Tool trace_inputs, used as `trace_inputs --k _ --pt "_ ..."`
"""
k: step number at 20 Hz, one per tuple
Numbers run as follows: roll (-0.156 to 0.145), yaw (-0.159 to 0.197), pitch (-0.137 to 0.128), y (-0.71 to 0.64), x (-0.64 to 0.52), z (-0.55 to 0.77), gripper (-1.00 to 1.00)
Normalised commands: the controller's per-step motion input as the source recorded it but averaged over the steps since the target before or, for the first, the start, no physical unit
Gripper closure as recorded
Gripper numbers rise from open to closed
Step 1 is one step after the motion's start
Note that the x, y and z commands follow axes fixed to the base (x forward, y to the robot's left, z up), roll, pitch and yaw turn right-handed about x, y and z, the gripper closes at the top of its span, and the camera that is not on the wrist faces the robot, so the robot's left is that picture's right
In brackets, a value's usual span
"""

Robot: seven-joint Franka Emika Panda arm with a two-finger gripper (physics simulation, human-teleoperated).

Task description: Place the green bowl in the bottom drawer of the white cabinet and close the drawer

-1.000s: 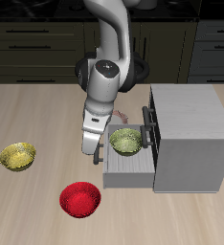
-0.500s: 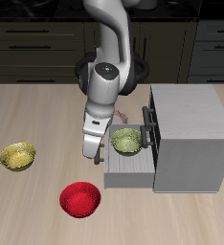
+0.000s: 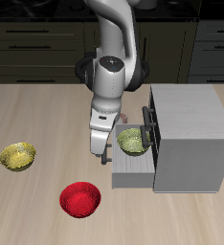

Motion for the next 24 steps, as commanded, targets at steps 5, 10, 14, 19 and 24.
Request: trace_inputs --k 5,10,14,19,24 --pt "0.048 -0.026 -0.021 0.3 0.14 0.09 -1.0" --pt "0.047 -0.032 -0.002 0.27 0.12 -0.04 -1.0" --pt "0.038 -0.016 0.003 0.22 0.08 -0.08 -1.0" --pt "0.045 -0.046 -0.032 0.27 0.17 -0.1 -1.0" --pt "0.066 -0.028 -0.073 0.29 0.12 0.02 -1.0"
